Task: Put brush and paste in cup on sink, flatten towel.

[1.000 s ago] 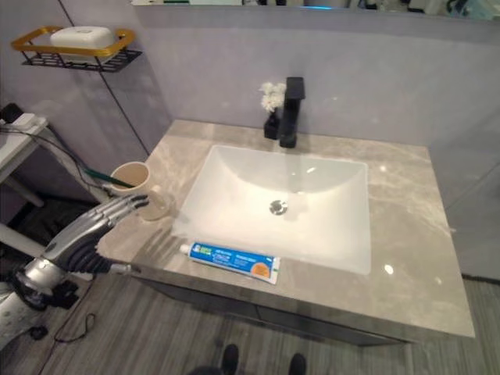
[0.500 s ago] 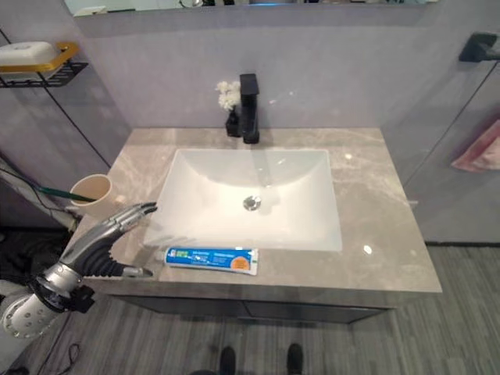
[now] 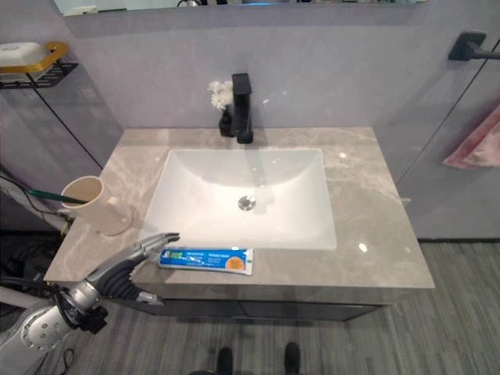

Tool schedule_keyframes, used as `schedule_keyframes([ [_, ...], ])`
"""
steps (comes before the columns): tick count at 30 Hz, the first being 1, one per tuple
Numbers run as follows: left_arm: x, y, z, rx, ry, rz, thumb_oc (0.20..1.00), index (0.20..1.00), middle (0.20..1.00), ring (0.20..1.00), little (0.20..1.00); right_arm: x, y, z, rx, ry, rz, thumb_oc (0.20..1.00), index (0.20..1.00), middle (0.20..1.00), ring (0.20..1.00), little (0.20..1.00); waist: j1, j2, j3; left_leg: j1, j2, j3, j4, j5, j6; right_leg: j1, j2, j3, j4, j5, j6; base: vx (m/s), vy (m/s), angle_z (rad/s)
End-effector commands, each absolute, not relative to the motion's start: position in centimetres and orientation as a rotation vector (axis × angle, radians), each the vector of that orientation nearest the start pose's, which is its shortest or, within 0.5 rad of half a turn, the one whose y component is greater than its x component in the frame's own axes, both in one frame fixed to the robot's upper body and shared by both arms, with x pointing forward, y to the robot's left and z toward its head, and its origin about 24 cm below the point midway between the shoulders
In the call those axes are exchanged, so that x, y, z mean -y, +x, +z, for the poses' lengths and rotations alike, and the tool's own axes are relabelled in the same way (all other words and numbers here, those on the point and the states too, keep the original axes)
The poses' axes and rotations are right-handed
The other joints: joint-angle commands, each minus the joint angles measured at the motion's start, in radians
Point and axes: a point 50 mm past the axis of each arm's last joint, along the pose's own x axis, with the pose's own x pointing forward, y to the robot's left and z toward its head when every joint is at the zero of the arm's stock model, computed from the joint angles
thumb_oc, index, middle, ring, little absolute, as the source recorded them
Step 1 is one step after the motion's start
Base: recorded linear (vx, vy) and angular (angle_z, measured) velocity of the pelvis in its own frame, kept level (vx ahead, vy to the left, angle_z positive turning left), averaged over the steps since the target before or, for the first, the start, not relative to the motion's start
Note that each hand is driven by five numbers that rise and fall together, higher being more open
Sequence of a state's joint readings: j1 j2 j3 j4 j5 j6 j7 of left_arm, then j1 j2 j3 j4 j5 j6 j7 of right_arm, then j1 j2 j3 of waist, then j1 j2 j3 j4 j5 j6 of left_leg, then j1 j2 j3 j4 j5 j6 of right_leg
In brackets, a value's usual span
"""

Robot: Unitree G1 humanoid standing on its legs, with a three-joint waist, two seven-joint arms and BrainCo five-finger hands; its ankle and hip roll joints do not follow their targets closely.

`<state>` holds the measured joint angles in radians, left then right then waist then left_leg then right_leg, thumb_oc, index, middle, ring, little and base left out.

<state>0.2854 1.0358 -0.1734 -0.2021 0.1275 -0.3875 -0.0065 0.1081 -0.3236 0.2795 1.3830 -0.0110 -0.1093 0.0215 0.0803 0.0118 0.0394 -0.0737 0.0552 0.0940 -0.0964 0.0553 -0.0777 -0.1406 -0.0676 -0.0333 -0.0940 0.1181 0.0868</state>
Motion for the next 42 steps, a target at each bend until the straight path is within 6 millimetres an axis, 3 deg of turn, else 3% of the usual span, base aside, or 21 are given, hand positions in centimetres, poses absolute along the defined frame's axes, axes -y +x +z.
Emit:
schedule_keyframes([
  [1, -23.1, 19.9, 9.8, 0.215, 1.022, -0.573, 1.0, 1.0, 1.0, 1.0, 1.0, 27.1, 3.5, -15.9, -1.347, -0.45, 0.015, 1.0, 1.0, 1.0, 1.0, 1.0, -0.018, -0.02, -0.003, -0.042, -0.003, -0.04, 0.009, -0.012, -0.019, -0.015, -0.05, 0.011, 0.009, 0.001, 0.096, 0.0, 0.0, 0.0],
  [7, -22.5, 19.9, 9.5, 0.223, 1.082, -0.648, 1.0, 1.0, 1.0, 1.0, 1.0, 27.2, 4.1, -15.8, -1.325, -0.479, 0.028, 1.0, 1.0, 1.0, 1.0, 1.0, -0.02, -0.023, -0.003, -0.045, 0.003, -0.032, 0.009, -0.014, -0.021, -0.023, -0.045, 0.018, 0.008, 0.002, 0.097, 0.0, 0.0, 0.0],
  [9, -22.2, 19.8, 9.3, 0.225, 1.078, -0.665, 1.0, 1.0, 1.0, 1.0, 1.0, 26.8, 4.5, -15.9, -1.307, -0.59, 0.138, 1.0, 1.0, 1.0, 1.0, 1.0, -0.022, -0.025, -0.001, -0.046, 0.004, -0.031, 0.009, -0.014, -0.021, -0.026, -0.043, 0.02, 0.008, 0.003, 0.096, 0.0, 0.0, 0.0],
  [11, -22.1, 19.9, 9.0, 0.214, 1.075, -0.675, 0.934, 0.934, 0.934, 0.934, 0.934, 26.7, 4.3, -16.0, -1.318, -0.551, 0.113, 1.0, 1.0, 1.0, 1.0, 1.0, -0.027, -0.026, 0.0, -0.046, 0.006, -0.03, 0.009, -0.014, -0.022, -0.028, -0.042, 0.02, 0.008, 0.003, 0.096, 0.0, 0.0, 0.0],
  [12, -22.1, 19.9, 9.0, 0.214, 1.075, -0.676, 0.862, 0.862, 0.862, 0.862, 0.862, 26.7, 4.3, -15.9, -1.318, -0.55, 0.112, 1.0, 1.0, 1.0, 1.0, 1.0, -0.026, -0.026, -0.001, -0.046, 0.006, -0.03, 0.009, -0.014, -0.022, -0.028, -0.042, 0.02, 0.008, 0.003, 0.096, 0.0, 0.0, 0.0],
  [13, -22.0, 19.9, 9.0, 0.214, 1.067, -0.672, 0.683, 0.683, 0.683, 0.683, 0.683, 26.7, 4.2, -16.0, -1.322, -0.536, 0.096, 1.0, 1.0, 1.0, 1.0, 1.0, -0.027, -0.027, -0.001, -0.046, 0.007, -0.03, 0.009, -0.014, -0.022, -0.029, -0.041, 0.021, 0.008, 0.003, 0.096, 0.0, 0.0, 0.0],
  [15, -22.0, 20.0, 8.8, 0.211, 1.058, -0.67, 0.68, 0.68, 0.68, 0.68, 0.68, 26.7, 4.1, -16.0, -1.323, -0.535, 0.096, 1.0, 1.0, 1.0, 1.0, 1.0, -0.029, -0.028, 0.0, -0.046, 0.008, -0.029, 0.009, -0.014, -0.022, -0.03, -0.04, 0.02, 0.008, 0.002, 0.096, 0.0, 0.0, 0.0],
  [16, -21.9, 20.0, 8.7, 0.206, 1.056, -0.671, 0.605, 0.605, 0.605, 0.605, 0.605, 26.7, 4.1, -16.0, -1.323, -0.533, 0.094, 1.0, 1.0, 1.0, 1.0, 1.0, -0.029, -0.029, -0.001, -0.046, 0.008, -0.028, 0.009, -0.015, -0.023, -0.03, -0.04, 0.021, 0.008, 0.002, 0.096, 0.0, 0.0, 0.0],
  [17, -21.9, 20.0, 8.7, 0.206, 1.056, -0.671, 0.598, 0.598, 0.598, 0.598, 0.598, 26.7, 4.1, -16.0, -1.323, -0.533, 0.094, 1.0, 1.0, 1.0, 1.0, 1.0, -0.029, -0.029, -0.001, -0.046, 0.008, -0.028, 0.009, -0.015, -0.023, -0.03, -0.04, 0.021, 0.008, 0.002, 0.096, 0.0, 0.0, 0.0],
  [24, -21.8, 19.9, 8.2, 0.193, 1.054, -0.683, 0.617, 0.617, 0.617, 0.617, 0.617, 26.9, 3.9, -15.9, -1.325, -0.523, 0.069, 1.0, 1.0, 1.0, 1.0, 1.0, -0.032, -0.037, 0.002, -0.046, 0.012, -0.025, 0.009, -0.017, -0.024, -0.032, -0.038, 0.022, 0.007, 0.003, 0.096, 0.0, -0.002, -0.05],
  [28, -21.6, 19.9, 8.2, 0.199, 1.059, -0.695, 0.727, 0.727, 0.727, 0.727, 0.727, 26.9, 4.0, -15.9, -1.319, -0.522, 0.066, 1.0, 1.0, 1.0, 1.0, 1.0, -0.032, -0.04, 0.002, -0.047, 0.014, -0.027, 0.009, -0.018, -0.024, -0.034, -0.037, 0.023, 0.007, 0.003, 0.096, 0.01, -0.001, -0.05],
  [31, -21.6, 19.9, 8.2, 0.199, 1.059, -0.695, 0.727, 0.727, 0.727, 0.727, 0.727, 26.9, 4.0, -15.9, -1.319, -0.522, 0.066, 1.0, 1.0, 1.0, 1.0, 1.0, -0.032, -0.04, 0.002, -0.047, 0.014, -0.027, 0.009, -0.017, -0.024, -0.034, -0.037, 0.023, 0.007, 0.003, 0.096, 0.0, 0.0, 0.0],
  [34, -21.5, 19.8, 8.0, 0.197, 1.072, -0.707, 0.787, 0.787, 0.787, 0.787, 0.787, 27.0, 4.3, -15.9, -1.309, -0.524, 0.064, 1.0, 1.0, 1.0, 1.0, 1.0, -0.033, -0.042, 0.004, -0.048, 0.015, -0.028, 0.009, -0.017, -0.024, -0.035, -0.037, 0.024, 0.007, 0.004, 0.096, 0.0, 0.0, 0.0],
  [42, -21.5, 19.8, 8.0, 0.197, 1.072, -0.707, 0.787, 0.787, 0.787, 0.787, 0.787, 27.0, 4.3, -15.9, -1.309, -0.524, 0.063, 1.0, 1.0, 1.0, 1.0, 1.0, -0.032, -0.042, 0.004, -0.048, 0.015, -0.028, 0.009, -0.017, -0.024, -0.035, -0.037, 0.024, 0.007, 0.004, 0.096, 0.0, 0.0, 0.0],
])
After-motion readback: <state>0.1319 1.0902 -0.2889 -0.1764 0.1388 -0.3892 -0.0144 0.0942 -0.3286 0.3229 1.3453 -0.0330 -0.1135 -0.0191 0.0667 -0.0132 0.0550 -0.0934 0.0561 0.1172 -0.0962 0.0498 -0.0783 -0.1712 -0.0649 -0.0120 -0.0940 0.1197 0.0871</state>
